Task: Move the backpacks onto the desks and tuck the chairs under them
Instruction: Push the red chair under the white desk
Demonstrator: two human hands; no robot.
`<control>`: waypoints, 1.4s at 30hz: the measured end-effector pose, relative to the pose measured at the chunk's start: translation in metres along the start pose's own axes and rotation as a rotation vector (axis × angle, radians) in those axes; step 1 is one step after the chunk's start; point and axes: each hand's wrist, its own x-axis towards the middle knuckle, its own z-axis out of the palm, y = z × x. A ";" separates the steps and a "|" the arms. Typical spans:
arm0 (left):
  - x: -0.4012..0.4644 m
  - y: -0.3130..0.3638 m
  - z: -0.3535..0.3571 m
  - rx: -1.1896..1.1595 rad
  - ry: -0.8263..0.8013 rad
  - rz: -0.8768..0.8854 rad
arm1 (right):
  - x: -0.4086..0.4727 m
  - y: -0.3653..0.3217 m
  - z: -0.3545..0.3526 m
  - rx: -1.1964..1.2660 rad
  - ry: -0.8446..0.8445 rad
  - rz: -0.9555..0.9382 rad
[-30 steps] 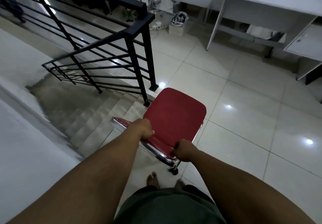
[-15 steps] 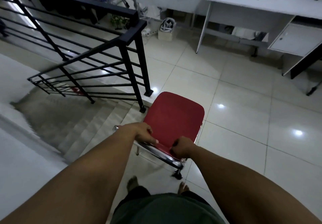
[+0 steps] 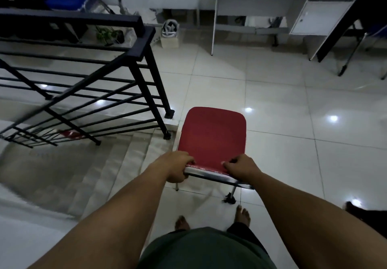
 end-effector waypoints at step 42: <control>0.063 0.005 -0.012 0.188 0.346 -0.051 | 0.007 0.001 -0.021 -0.706 0.321 -0.391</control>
